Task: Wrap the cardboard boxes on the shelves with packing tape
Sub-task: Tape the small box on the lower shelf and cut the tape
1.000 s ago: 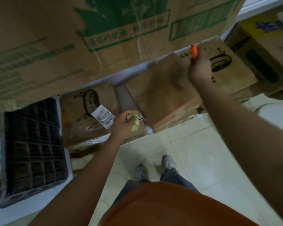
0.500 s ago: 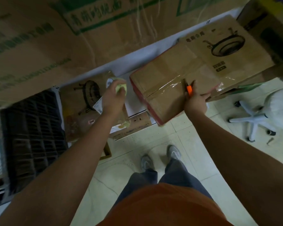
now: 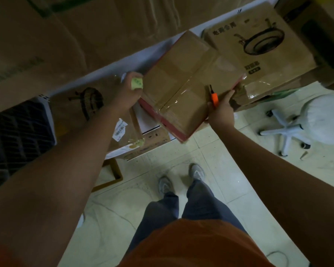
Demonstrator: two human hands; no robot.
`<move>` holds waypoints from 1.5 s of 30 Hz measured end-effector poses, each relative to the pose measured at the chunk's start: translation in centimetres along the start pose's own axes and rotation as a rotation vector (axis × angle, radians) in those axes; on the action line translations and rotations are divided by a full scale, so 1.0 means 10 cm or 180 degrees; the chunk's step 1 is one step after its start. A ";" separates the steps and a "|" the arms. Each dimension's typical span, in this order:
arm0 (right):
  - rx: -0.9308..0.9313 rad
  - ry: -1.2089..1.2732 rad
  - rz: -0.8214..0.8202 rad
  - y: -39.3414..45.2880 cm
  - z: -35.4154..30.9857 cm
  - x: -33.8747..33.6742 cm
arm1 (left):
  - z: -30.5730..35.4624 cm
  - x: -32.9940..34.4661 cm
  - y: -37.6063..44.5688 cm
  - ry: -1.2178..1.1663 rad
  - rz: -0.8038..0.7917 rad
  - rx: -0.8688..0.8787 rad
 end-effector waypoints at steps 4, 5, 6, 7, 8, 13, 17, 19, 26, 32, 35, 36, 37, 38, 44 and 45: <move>0.0126 0.0034 0.0034 0.12 -0.21 -0.15 | -0.05 -0.05 -0.04 0.0015 -0.0075 -0.0150; 0.0004 0.0030 0.0026 0.24 -0.29 -0.22 | -0.12 -0.04 -0.09 0.0078 -0.0123 -0.0215; -0.0133 0.0047 -0.0047 0.40 -0.39 -0.28 | -0.21 -0.03 -0.14 0.0111 -0.0177 -0.0272; -0.0316 0.0033 -0.0145 0.56 -0.50 -0.33 | -0.30 -0.02 -0.20 0.0072 -0.0259 -0.0335; -0.0527 -0.0029 -0.0278 0.72 -0.60 -0.35 | -0.36 -0.03 -0.26 0.0014 -0.0340 -0.0349; -0.0914 -0.0291 -0.0972 0.99 -0.82 -0.39 | -0.37 -0.14 -0.52 -0.0097 -0.0322 0.0053; -0.1113 -0.0027 -0.0455 0.69 -1.01 -0.50 | -0.22 -0.25 -0.86 -0.0465 -0.0070 0.0300; -0.0940 0.0696 -0.0355 0.36 -1.18 -0.56 | -0.10 -0.26 -1.15 -0.0397 -0.0043 0.0532; -0.0746 0.1351 -0.1290 -0.90 -1.64 -0.67 | 0.02 -0.16 -1.79 0.0689 0.0031 0.1505; -0.0565 0.1165 -0.1029 -1.29 -1.53 -0.78 | 0.14 -0.19 -2.07 0.1300 0.0504 0.2101; -0.0617 0.1094 -0.0783 -1.40 -1.49 -0.83 | 0.15 -0.17 -2.12 0.1456 0.0514 0.2166; -0.0633 0.1143 -0.0737 -1.44 -1.49 -0.85 | 0.16 -0.16 -2.15 0.1465 0.0539 0.2189; -0.0641 0.1173 -0.0717 -1.45 -1.49 -0.85 | 0.16 -0.16 -2.17 0.1437 0.0589 0.2199; -0.0653 0.1162 -0.0681 -1.48 -1.49 -0.85 | 0.16 -0.15 -2.18 0.1408 0.0628 0.2210; -0.0502 0.1684 -0.0344 -1.60 -1.49 -0.89 | 0.18 -0.14 -2.20 0.1012 0.0506 0.2166; -0.0412 0.2107 -0.0330 -1.62 -1.49 -0.87 | 0.18 -0.13 -2.19 0.0821 0.0427 0.2054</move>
Point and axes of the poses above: each hand's wrist, its own y-axis towards the middle knuckle, its own x-axis out of the palm, z = x × y, the point moved 3 cm from there along y, towards the middle knuckle, and after that the axes turned 12 degrees about -x, right-handed, at the moved point
